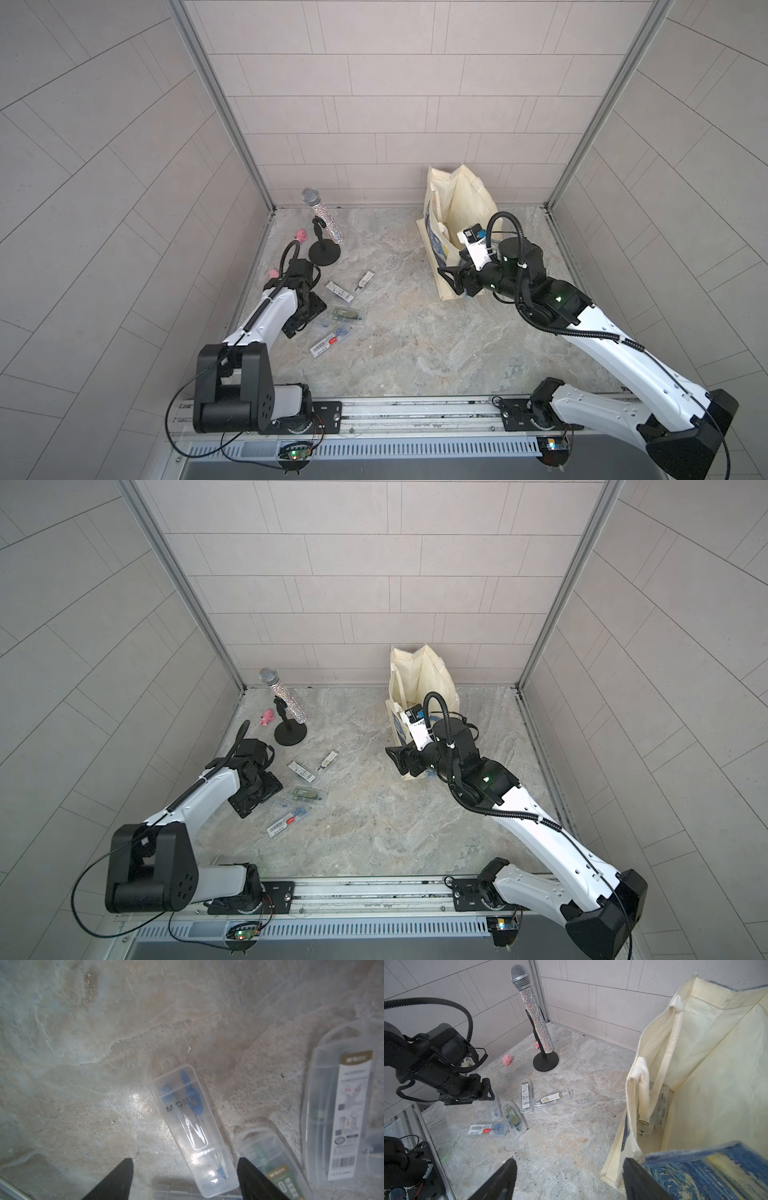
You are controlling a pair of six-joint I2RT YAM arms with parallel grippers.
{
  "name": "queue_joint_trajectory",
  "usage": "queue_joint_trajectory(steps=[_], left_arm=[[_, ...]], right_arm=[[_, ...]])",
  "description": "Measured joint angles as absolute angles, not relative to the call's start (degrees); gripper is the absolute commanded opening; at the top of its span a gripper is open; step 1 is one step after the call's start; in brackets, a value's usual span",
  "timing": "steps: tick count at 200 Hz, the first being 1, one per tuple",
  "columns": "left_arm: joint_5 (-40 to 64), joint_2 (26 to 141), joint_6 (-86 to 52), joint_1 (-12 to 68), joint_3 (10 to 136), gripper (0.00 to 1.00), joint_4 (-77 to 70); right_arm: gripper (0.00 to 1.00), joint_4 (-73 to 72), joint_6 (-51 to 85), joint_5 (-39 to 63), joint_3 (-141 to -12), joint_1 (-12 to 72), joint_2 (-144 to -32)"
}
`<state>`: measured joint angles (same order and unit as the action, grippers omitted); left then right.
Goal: Put the compass set into the canvas bag
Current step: Pick up the compass set at the center of the board.
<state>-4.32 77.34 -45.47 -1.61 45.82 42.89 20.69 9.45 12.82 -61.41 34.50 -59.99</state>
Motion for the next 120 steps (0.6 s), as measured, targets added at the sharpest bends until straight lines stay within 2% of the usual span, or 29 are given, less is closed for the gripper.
queue_joint_trajectory(steps=[46, 100, 120], left_arm=[[-4.3, 81.9, -48.7, -2.9, 45.8, 0.84, 40.2], [-4.2, 87.3, -50.6, -4.1, 45.8, 0.73, 37.5], [-4.3, 88.0, -51.1, -4.1, 45.3, 0.71, 35.6]], right_arm=[[0.82, 20.3, 9.5, 13.1, -61.4, 34.5, -60.0], [0.82, 20.3, 9.4, 13.4, -61.4, 34.5, -60.0], [0.82, 20.3, 9.4, 13.7, -61.4, 34.5, -60.0]])
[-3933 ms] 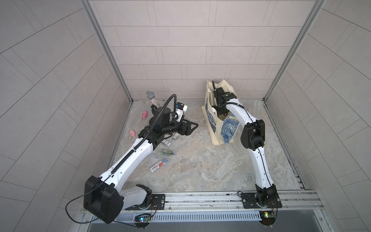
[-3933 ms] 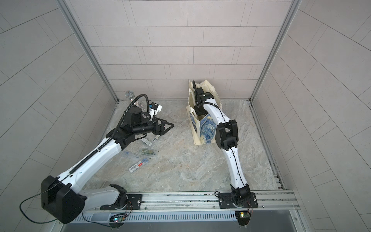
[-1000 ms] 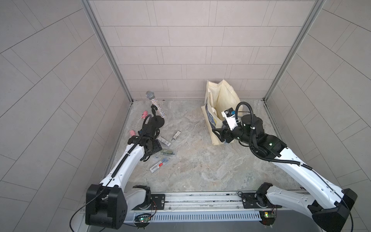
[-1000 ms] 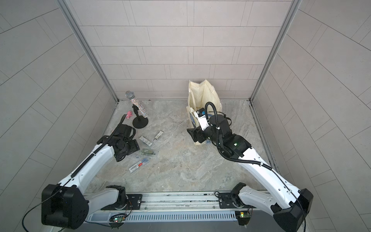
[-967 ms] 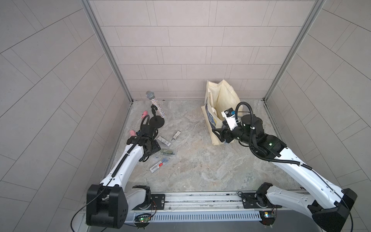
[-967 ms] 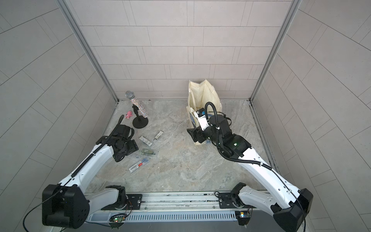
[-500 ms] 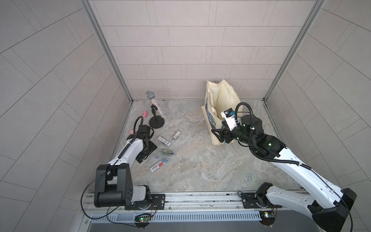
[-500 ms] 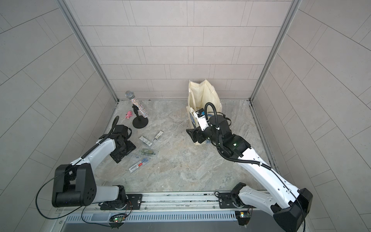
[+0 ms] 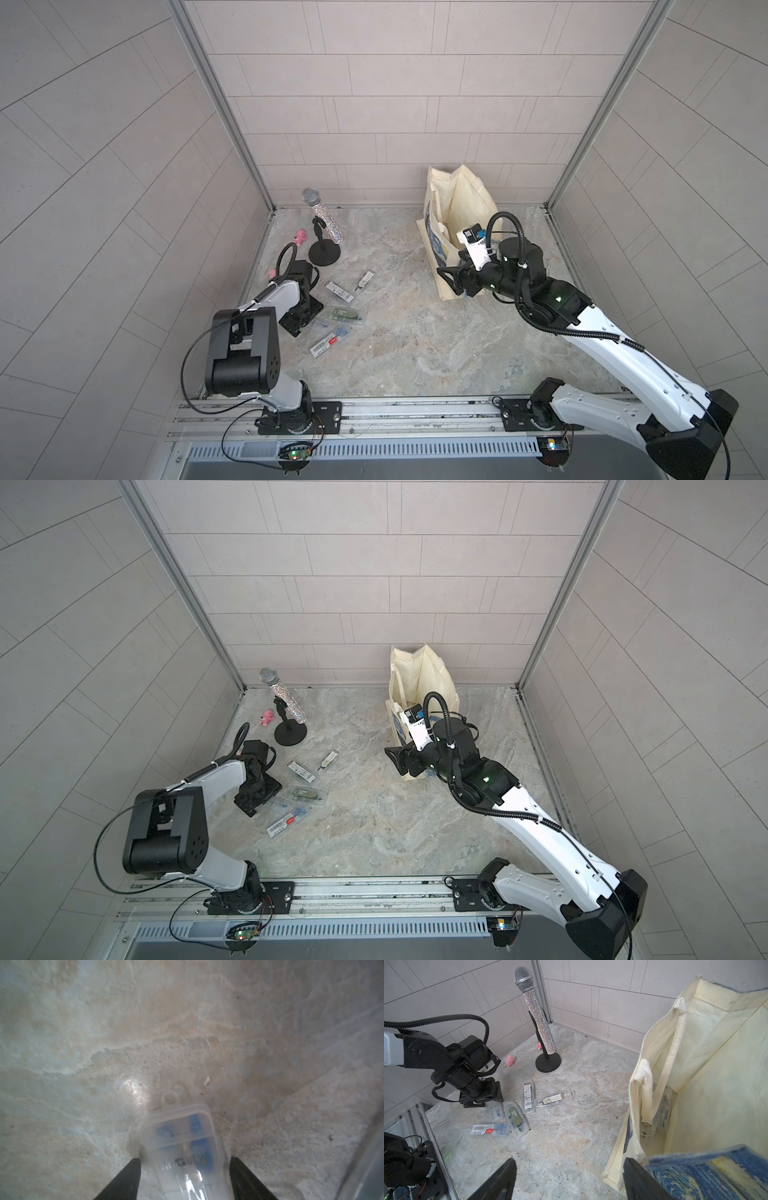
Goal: Put the compass set into the canvas bag
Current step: Pick up the compass set at the center of the board.
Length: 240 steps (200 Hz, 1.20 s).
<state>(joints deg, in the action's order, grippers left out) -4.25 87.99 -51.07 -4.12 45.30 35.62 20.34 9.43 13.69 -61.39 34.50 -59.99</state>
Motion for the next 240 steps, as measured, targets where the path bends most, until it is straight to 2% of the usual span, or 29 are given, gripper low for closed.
queue_joint_trajectory(steps=[12, 55, 120, 172, 240], left_arm=[[-4.4, 88.0, -51.2, -4.1, 45.1, 0.70, 34.7], [-5.0, 87.6, -51.6, -4.2, 44.1, 0.54, 31.8], [-4.2, 84.7, -52.5, -4.4, 41.8, 0.37, 30.5], [-1.2, 81.0, -52.1, -4.4, 41.8, 0.31, 30.2], [3.7, 74.8, -51.5, -4.4, 41.9, 0.30, 30.3]], right_arm=[[0.82, 20.3, 9.4, 13.8, -61.4, 34.5, -60.0], [0.82, 20.3, 9.4, 14.4, -61.4, 34.5, -60.0], [0.82, 19.7, 9.5, 15.3, -61.4, 34.5, -60.1], [0.81, 18.7, 9.9, 16.8, -61.4, 34.5, -61.8], [0.81, 18.4, 10.8, 17.9, -61.4, 34.6, -64.2]])
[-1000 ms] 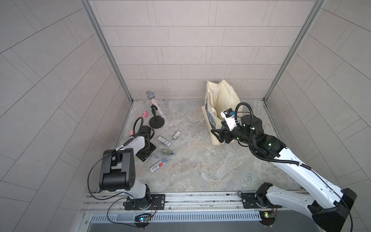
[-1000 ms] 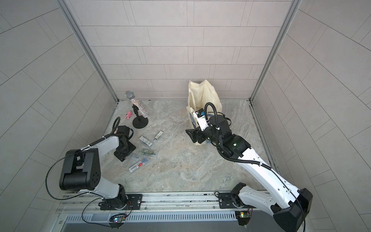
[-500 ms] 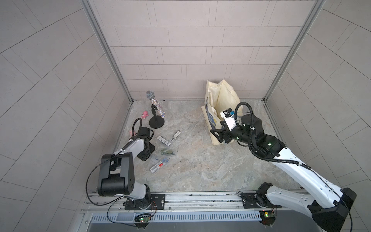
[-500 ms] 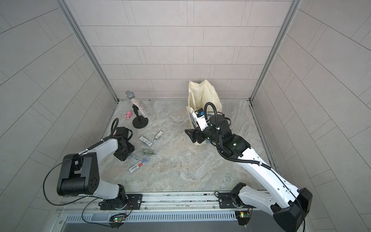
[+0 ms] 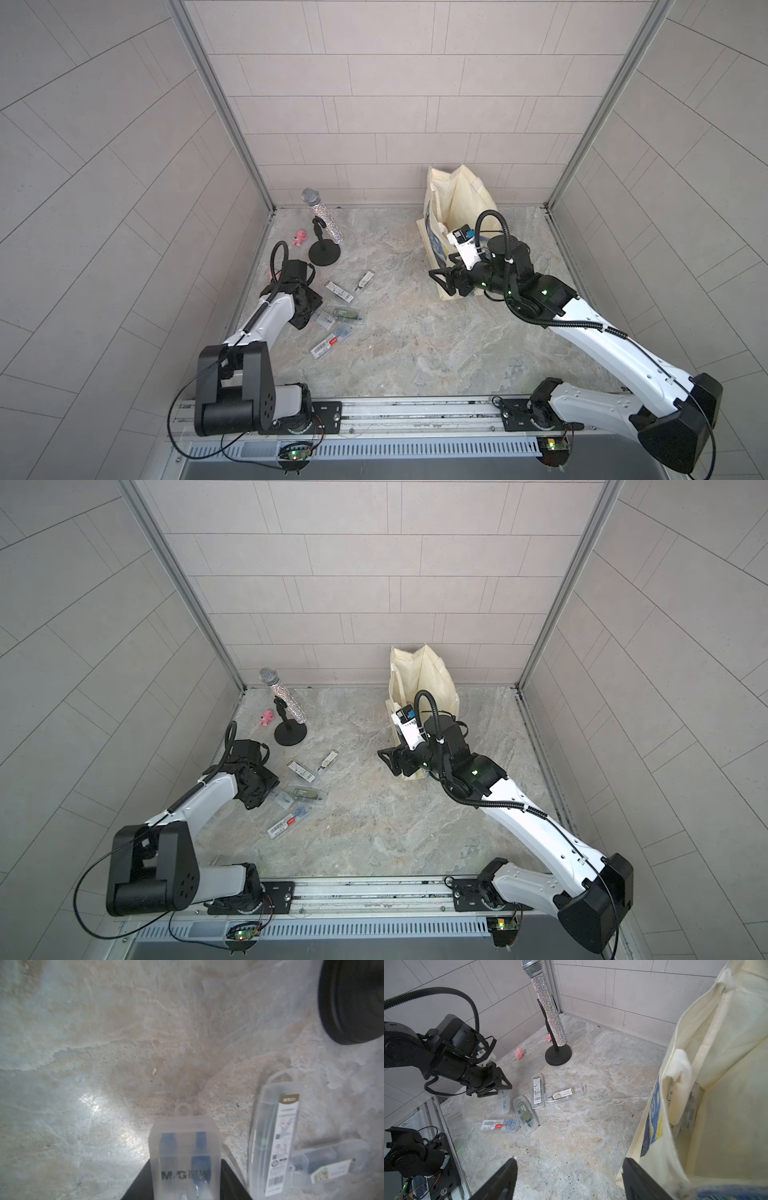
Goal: Put the compass set into the canvas bag
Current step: Pick up the compass set at the center of the board.
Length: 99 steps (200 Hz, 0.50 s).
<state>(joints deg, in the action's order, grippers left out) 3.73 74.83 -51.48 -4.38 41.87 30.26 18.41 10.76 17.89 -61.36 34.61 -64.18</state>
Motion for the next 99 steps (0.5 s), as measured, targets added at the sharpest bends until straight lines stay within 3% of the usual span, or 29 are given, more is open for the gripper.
queue_joint_trajectory(steps=[99], left_arm=[[14.5, 65.0, -52.4, -3.7, 44.9, 0.27, 29.7]], right_arm=[[0.80, 18.4, 11.0, 17.6, -66.8, 41.0, -73.8]])
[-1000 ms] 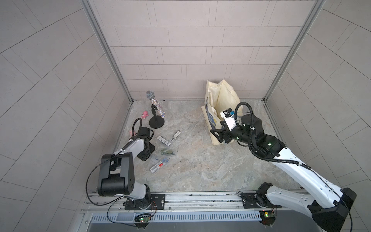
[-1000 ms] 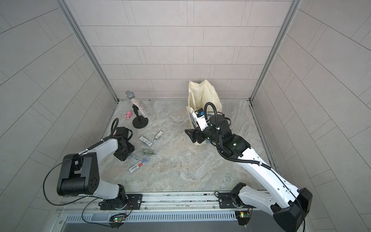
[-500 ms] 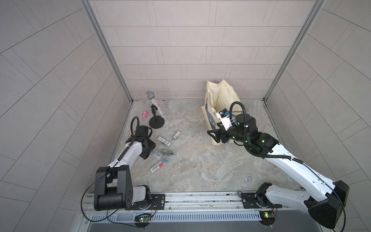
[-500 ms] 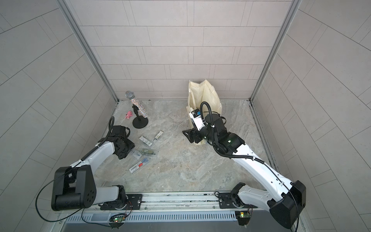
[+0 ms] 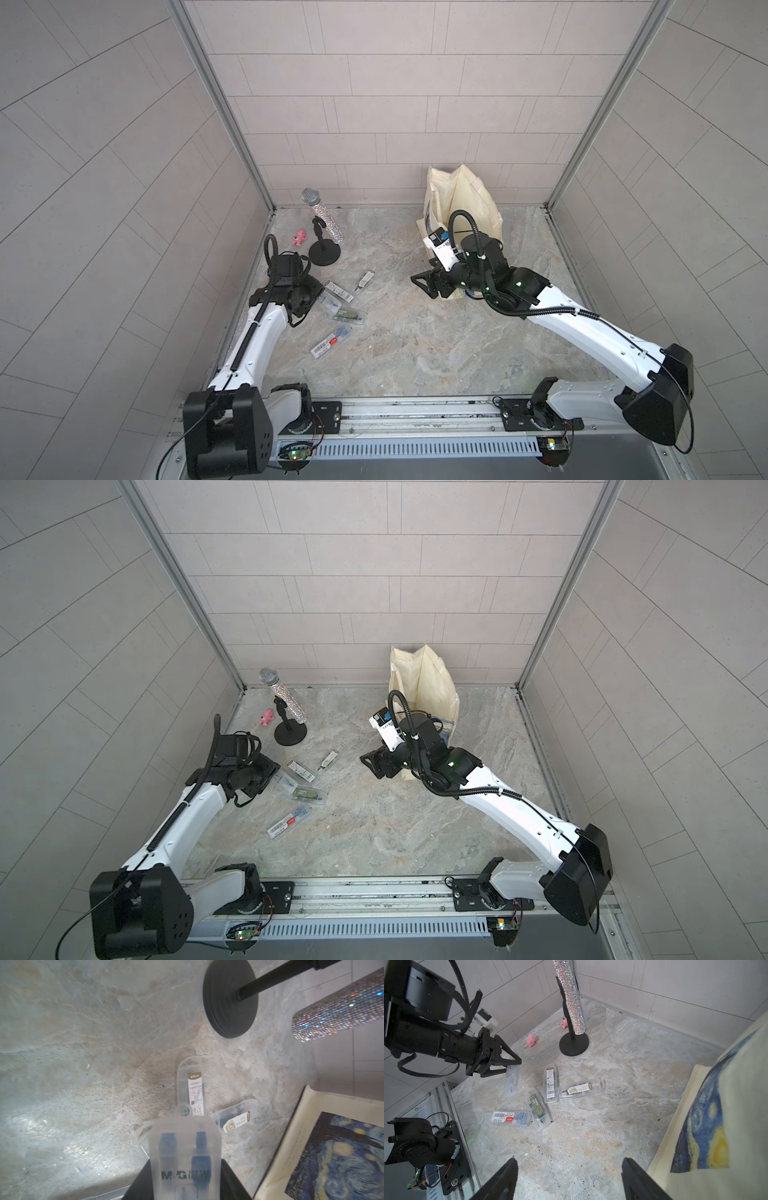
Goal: Put the compass set into the canvas bag
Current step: Pick up the compass set at the center of the board, then place the compass set in the canvas bag.
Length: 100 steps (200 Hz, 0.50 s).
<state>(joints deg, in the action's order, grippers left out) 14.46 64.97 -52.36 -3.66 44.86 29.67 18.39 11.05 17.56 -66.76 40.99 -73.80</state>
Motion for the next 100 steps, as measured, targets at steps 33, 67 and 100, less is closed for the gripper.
queue_joint_trajectory(steps=[33, 67, 100], left_arm=[[17.3, 63.8, -55.1, -2.0, 45.1, 0.26, 28.6], [18.5, 63.6, -57.8, 1.6, 47.4, 0.26, 26.7], [18.7, 62.9, -61.0, 5.1, 49.4, 0.26, 23.4]], right_arm=[[0.79, 17.7, 11.5, 17.0, -69.7, 44.1, -78.6], [0.78, 17.2, 13.5, 16.5, -72.4, 45.7, -84.0], [0.78, 17.0, 15.3, 16.5, -73.1, 45.8, -86.4]])
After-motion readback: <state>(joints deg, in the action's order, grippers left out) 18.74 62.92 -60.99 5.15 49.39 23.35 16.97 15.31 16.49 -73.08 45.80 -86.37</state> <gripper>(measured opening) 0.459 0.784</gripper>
